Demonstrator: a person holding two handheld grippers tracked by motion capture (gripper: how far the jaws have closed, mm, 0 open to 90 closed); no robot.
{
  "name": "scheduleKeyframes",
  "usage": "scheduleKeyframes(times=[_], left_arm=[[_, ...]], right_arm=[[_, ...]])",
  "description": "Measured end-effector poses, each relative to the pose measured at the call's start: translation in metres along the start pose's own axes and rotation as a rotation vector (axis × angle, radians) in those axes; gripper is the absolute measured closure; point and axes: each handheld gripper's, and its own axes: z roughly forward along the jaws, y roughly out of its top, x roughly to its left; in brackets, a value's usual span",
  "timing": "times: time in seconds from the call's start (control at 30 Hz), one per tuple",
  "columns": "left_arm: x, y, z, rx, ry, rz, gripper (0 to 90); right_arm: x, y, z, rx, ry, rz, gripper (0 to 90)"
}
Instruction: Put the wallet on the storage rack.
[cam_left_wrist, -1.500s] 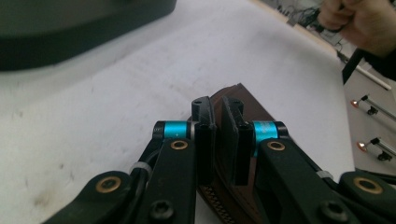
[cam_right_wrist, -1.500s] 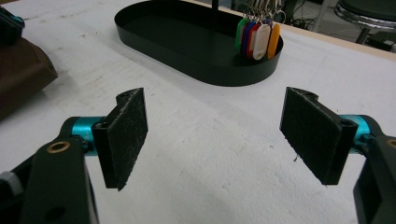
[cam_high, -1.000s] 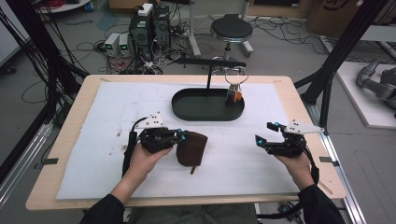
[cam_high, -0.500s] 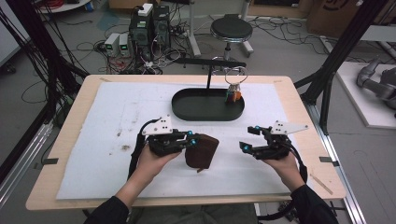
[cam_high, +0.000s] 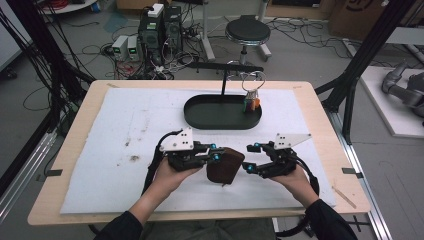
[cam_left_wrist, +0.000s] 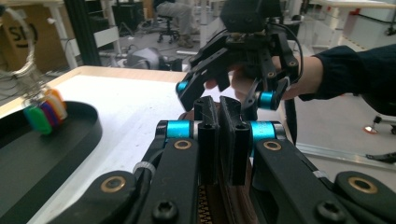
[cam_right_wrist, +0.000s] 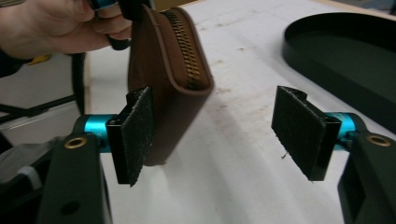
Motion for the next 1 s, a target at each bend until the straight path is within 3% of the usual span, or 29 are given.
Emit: scheduleKeyframes(times=[0.13,0.3,0.47,0.63,0.77,1.0], left_arm=[[-0.003,0.0,0.004,-0.003,-0.013,0.013,85.7],[-0.004,0.0,0.005,-0.008,-0.019,0.016,85.7],[-0.003,-0.001,0.004,-0.012,-0.016,0.017,84.7],[-0.002,-0.002,0.002,-0.028,-0.012,0.005,82.2],[0.001,-0.003,-0.001,-0.03,0.009,-0.022,64.7],[0.008,-0.013,-0.007,0.008,0.025,-0.069,45.2]], right_arm=[[0.003,0.001,0.007,0.017,0.054,-0.013,38.6],[0.006,0.001,0.009,0.034,0.103,-0.038,56.3],[0.003,0.002,0.003,0.005,0.12,-0.031,66.7],[0.005,0.002,0.001,-0.002,0.1,-0.057,68.9],[0.005,0.002,-0.001,-0.008,0.103,-0.059,69.2],[0.003,0.004,-0.012,-0.056,0.079,-0.059,69.4]])
